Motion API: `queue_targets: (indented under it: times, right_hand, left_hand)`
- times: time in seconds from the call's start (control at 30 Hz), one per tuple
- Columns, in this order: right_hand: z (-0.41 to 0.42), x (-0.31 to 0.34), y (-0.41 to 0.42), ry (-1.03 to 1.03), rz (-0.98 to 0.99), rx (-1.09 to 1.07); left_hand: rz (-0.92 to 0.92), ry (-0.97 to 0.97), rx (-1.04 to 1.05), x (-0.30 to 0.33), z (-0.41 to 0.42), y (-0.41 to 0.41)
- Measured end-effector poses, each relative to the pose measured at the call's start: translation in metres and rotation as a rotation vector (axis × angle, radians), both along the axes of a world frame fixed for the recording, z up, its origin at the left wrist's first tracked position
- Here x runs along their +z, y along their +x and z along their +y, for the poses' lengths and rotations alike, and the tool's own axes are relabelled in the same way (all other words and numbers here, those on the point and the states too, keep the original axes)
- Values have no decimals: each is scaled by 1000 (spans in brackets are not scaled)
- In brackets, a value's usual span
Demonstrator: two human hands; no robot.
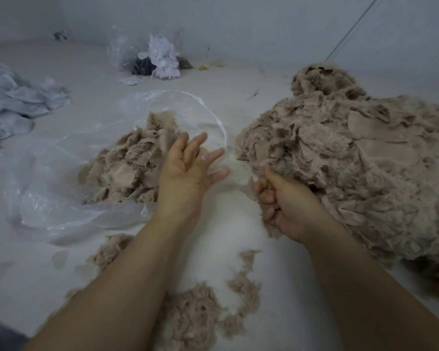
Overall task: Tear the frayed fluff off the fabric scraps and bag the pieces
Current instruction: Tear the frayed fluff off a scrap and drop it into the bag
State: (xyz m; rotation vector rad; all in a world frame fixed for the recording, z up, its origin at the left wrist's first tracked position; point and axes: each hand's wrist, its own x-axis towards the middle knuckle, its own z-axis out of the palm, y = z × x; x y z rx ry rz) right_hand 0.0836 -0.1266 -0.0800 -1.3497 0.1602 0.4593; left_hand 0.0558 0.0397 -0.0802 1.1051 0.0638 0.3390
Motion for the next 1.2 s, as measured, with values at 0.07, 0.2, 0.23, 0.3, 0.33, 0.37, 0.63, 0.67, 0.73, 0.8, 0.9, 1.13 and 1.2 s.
queue_targets:
  times: [0.07,0.2,0.23,0.3,0.33,0.37,0.63,0.67,0.73,0.8,0.9,1.13,1.2]
  right_hand:
    - [0,0,-1,16,22,-9]
    - [-1,0,0,23,33,7]
    - [-1,0,0,25,34,10]
    - [-1,-1,0,25,36,8]
    - [-1,-1,1,26,37,6]
    - [-1,-1,1,26,35,6]
    - [-1,-1,-1,29,7,-9]
    - [-1,-1,-1,30,5,-11]
    - [-1,-1,-1,33,2,-16]
    - [-2,-1,-1,35,8,-19]
    - [-3,0,1,40,47,-26]
    - [-6,-5,5,-6,23,-13]
    - [-6,-7,5,-61,-71,78]
  left_hand:
    - [85,256,22,-8,-3,1]
    - [98,781,-199,-17,-18,-2]
    - [84,841,-271,-17,-21,-1]
    - [52,1034,-366,-15,-23,5]
    - [45,1141,-397,-13,-25,7]
    - [41,1212,-423,-12,-27,8]
    - [182,947,-258,-22,-24,0]
    - [206,897,-233,-21,-24,-1]
    - [248,789,-188,-19,-22,-1]
    - [259,728,-140,-17,-19,-3]
    - [206,675,-84,-16,-12,-7]
    - [63,334,-43,-17,7,-10]
    - [79,344,-98,-17,5,-10]
